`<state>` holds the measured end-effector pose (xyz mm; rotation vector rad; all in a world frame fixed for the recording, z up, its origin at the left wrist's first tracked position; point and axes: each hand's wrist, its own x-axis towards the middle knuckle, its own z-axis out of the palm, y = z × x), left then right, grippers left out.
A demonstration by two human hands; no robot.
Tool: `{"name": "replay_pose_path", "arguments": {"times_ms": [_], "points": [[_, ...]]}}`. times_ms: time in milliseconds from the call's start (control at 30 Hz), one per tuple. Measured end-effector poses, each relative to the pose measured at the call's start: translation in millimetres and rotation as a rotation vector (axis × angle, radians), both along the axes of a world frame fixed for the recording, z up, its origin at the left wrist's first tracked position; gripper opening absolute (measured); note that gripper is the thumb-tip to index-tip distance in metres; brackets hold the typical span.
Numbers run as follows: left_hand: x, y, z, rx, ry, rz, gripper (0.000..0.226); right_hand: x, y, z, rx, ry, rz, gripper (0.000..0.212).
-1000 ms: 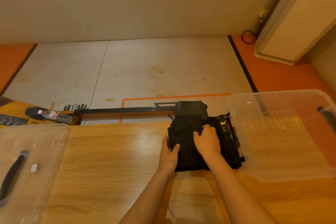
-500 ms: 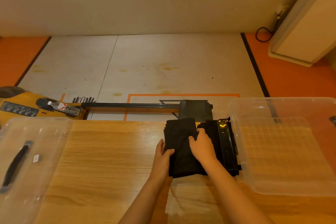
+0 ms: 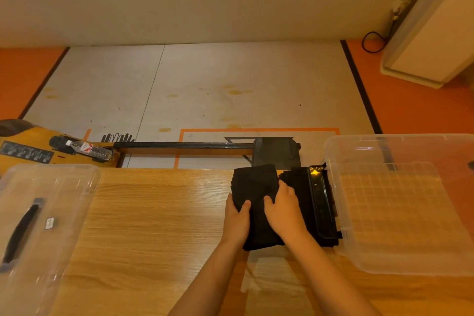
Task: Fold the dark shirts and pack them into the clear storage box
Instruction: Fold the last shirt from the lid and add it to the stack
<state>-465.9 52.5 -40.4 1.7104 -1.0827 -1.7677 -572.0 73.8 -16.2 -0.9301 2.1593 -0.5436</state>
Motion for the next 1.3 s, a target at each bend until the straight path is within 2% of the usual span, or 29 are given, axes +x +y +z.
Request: {"name": "replay_pose_path", "arguments": {"times_ms": [200, 400, 533, 633, 800, 967, 1033, 1100, 1200, 1233, 1300], "points": [[12.9, 20.8, -3.2, 0.074, -0.015, 0.047, 0.030, 25.2, 34.6, -13.1, 0.033, -0.059, -0.059, 0.071], [28.1, 23.6, -8.7, 0.115, -0.056, -0.057, 0.044, 36.8, 38.0, -19.0, 0.026, -0.081, -0.151, 0.066], [40.0, 17.6, -3.6, 0.187, -0.035, -0.034, 0.043, 41.1, 43.7, -24.3, 0.010, -0.130, -0.214, 0.063], [49.0, 21.9, -2.9, 0.212, -0.032, -0.030, 0.045, 45.5, 52.8, -29.1, 0.065, -0.262, -0.337, 0.064], [70.4, 38.9, -6.2, 0.269, -0.002, -0.051, 0.046, 66.7, 78.5, -39.9, 0.052, -0.272, -0.404, 0.060], [95.0, 42.4, -9.0, 0.324, 0.021, -0.186, 0.041, 67.8, 99.6, -39.6, 0.039, -0.597, -0.561, 0.062], [103.9, 41.1, -10.5, 0.339, 0.022, -0.252, 0.042, 70.6, 106.9, -34.1, 0.028, -0.657, -0.574, 0.056], [110.2, 40.5, -10.8, 0.366, 0.013, -0.318, 0.044, 74.8, 112.9, -30.0, 0.038, -0.722, -0.583, 0.072], [119.8, 42.3, -11.3, 0.446, 0.023, -0.355, 0.049, 82.7, 123.2, -28.4, 0.057, -0.792, -0.594, 0.120], [122.9, 43.6, -10.6, 0.475, 0.032, -0.356, 0.052, 84.6, 126.9, -27.5, 0.051, -0.806, -0.582, 0.123], [128.4, 47.3, -10.1, 0.532, 0.055, -0.366, 0.057, 87.0, 133.0, -24.7, 0.036, -0.835, -0.560, 0.109]]}}
